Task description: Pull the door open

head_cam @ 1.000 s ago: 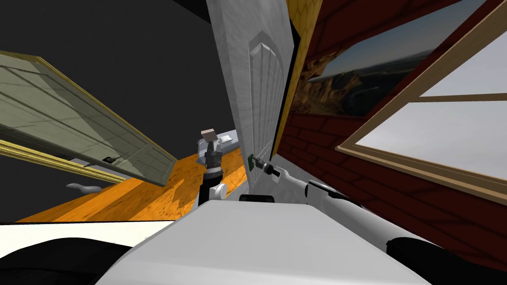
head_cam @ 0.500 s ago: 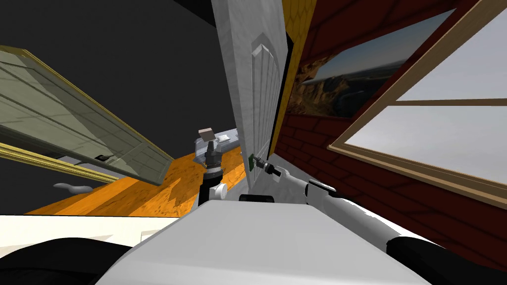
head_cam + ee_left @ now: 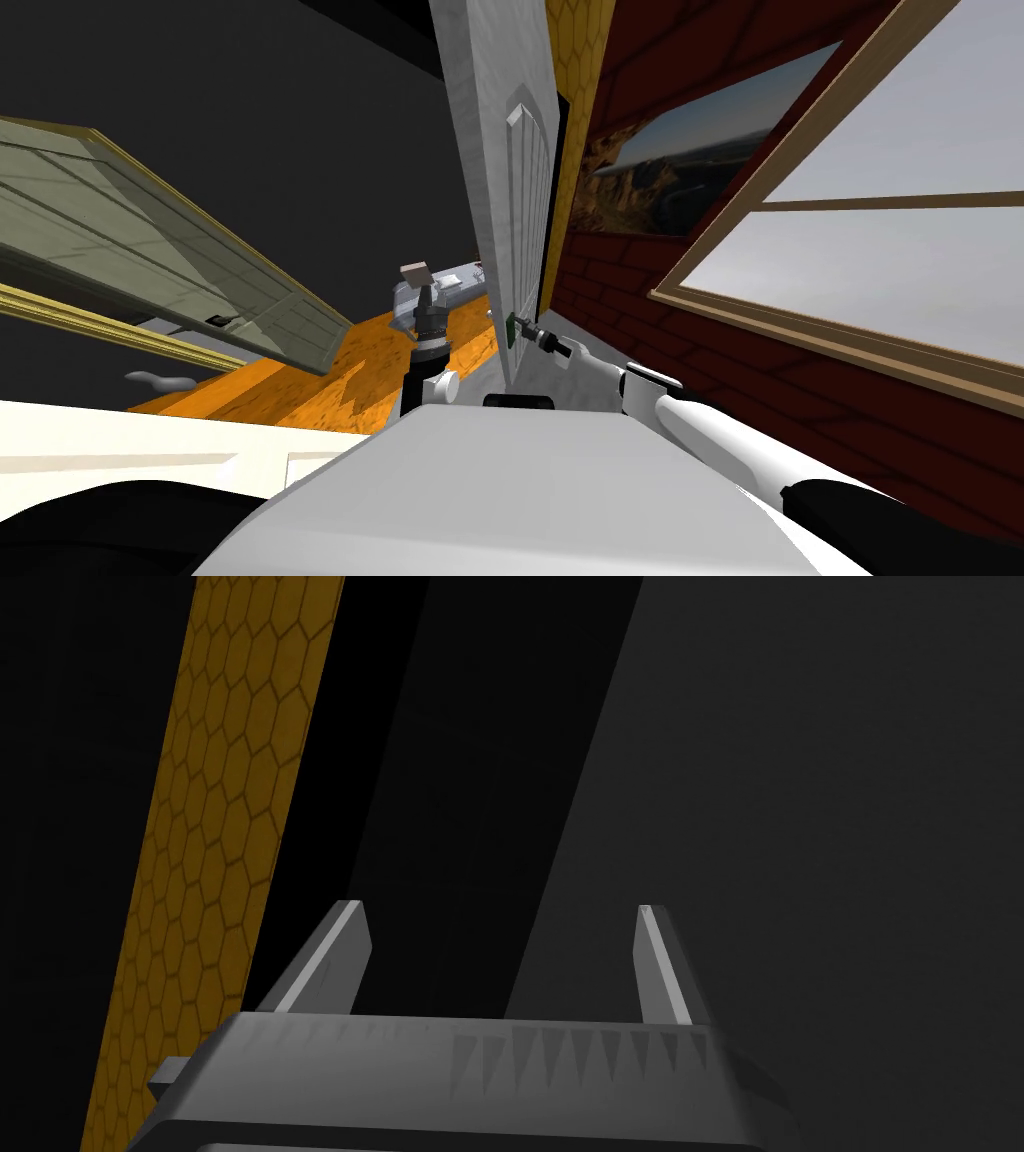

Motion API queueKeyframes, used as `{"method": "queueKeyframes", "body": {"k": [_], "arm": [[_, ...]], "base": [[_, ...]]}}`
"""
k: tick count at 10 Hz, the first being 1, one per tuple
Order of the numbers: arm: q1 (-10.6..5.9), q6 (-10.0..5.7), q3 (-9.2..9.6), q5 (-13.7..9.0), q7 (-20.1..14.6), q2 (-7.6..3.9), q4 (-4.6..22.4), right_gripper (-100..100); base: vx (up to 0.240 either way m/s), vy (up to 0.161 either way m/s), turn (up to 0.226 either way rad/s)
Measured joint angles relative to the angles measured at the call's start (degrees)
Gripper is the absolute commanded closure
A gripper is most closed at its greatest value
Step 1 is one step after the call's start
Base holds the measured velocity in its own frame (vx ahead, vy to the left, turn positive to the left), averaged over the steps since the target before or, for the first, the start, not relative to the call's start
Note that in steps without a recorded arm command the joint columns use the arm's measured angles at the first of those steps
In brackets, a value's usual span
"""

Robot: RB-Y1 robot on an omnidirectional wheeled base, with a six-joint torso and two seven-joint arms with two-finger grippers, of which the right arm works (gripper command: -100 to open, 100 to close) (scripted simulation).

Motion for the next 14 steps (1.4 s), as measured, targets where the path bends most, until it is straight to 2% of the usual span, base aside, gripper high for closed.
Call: {"method": "queueKeyframes", "body": {"k": [1,2,3,5,7,8,9,11,12,14], "arm": [[-0.51,-0.73,0.08,-0.1,-0.4,0.38,1.3,100],[-1.33,-2.29,0.2,-0.1,-1.0,0.86,3.7,100],[-0.96,-2.67,0.06,-0.3,-1.2,0.15,3.1,100],[-1.35,-3.46,-0.24,-0.6,-1.8,-0.79,4.1,100],[-1.93,-4.3,-0.51,-0.8,-2.3,-1.1,5.8,100],[-1.98,-4.31,-0.78,-1.1,-2.7,-2.36,5.5,100],[-2.35,-4.93,-0.89,-1.2,-3.0,-2.22,6.7,-100],[-2.85,-6.79,1.5,-1.2,-3.6,-3.35,5.8,-100],[-3.37,-8.23,3.03,-1.2,-4.0,-3.55,6.2,-100],[-3.69,-9.77,5.01,-1.2,-4.6,-4.67,5.2,-100]], "base": [[-0.037,-0.164,0.177],[-0.031,-0.192,0.181],[-0.019,-0.181,0.178],[-0.048,-0.139,0.126],[-0.037,-0.066,0.151],[-0.034,-0.075,0.156],[-0.049,-0.12,-0.015],[-0.052,-0.154,-0.036],[-0.046,-0.129,-0.005],[-0.043,-0.12,-0.023]]}}
